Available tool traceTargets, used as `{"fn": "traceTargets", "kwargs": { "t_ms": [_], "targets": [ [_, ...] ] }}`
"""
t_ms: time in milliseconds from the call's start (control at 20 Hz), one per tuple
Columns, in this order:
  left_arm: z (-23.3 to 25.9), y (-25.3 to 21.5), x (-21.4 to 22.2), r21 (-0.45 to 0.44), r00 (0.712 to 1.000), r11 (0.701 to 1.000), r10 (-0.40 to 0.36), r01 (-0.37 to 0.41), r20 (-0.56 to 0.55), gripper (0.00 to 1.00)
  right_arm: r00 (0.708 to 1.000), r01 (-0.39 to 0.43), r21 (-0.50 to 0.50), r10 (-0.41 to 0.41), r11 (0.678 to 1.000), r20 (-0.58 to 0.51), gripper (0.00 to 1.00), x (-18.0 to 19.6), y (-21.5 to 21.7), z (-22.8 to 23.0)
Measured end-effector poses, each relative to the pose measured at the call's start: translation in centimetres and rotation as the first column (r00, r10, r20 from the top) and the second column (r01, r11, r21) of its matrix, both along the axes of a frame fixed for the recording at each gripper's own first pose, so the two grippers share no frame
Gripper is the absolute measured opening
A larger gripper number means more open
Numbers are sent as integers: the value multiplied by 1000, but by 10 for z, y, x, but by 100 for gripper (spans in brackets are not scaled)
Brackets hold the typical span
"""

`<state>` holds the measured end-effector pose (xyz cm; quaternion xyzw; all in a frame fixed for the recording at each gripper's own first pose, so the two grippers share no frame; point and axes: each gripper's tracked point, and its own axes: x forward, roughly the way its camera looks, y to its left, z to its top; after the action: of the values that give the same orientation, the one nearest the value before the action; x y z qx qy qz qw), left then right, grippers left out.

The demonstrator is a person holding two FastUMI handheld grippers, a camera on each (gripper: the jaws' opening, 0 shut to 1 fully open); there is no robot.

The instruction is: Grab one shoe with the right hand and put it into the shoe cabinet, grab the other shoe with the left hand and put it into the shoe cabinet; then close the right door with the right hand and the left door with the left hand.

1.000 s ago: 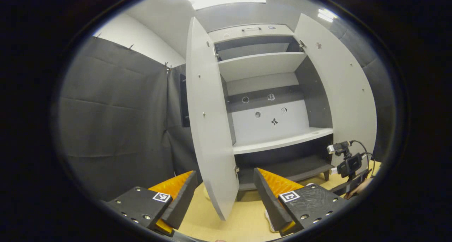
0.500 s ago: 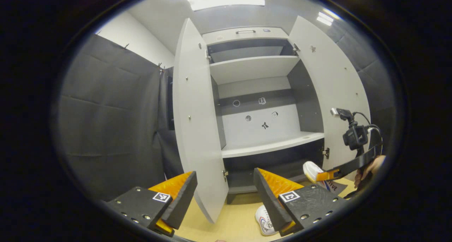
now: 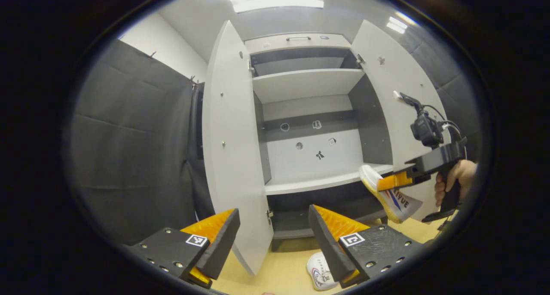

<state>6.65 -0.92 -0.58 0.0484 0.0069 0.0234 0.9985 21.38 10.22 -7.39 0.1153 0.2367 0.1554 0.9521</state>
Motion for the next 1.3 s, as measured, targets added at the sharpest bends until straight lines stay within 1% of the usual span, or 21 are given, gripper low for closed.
{"fn": "traceTargets", "kwargs": {
  "t_ms": [150,300,350,500,750,950,1100,1200,1300],
  "targets": [
    [-1,-2,6,-4,1000,1000,-1,1,-1,94,999,4,14,-4,1000,45,1,29,3,22],
    [-5,-3,8,-9,1000,1000,3,-3,-9,94,998,6,20,-7,1000,67,0,59,5,41],
    [-6,-3,10,-12,1000,1000,6,-6,-10,94,997,8,28,-10,1000,74,1,69,5,48],
    [-7,-1,13,-17,1000,1000,18,-18,-11,94,995,35,53,-40,998,97,0,102,3,67],
    [-12,1,18,-27,999,999,31,-31,-24,94,991,55,25,-58,998,124,1,158,6,83],
    [-14,7,18,-31,998,998,49,-50,-30,94,992,88,8,-88,996,95,1,195,7,80],
    [-19,11,18,-40,997,997,59,-61,-44,95,990,120,-32,-117,992,83,1,216,4,68],
    [-23,13,17,-47,996,997,62,-65,-57,95,991,123,-60,-119,991,65,1,224,6,57],
    [-29,14,18,-47,995,996,67,-71,-77,95,989,141,-71,-137,987,58,2,226,5,53]
  ]
}}
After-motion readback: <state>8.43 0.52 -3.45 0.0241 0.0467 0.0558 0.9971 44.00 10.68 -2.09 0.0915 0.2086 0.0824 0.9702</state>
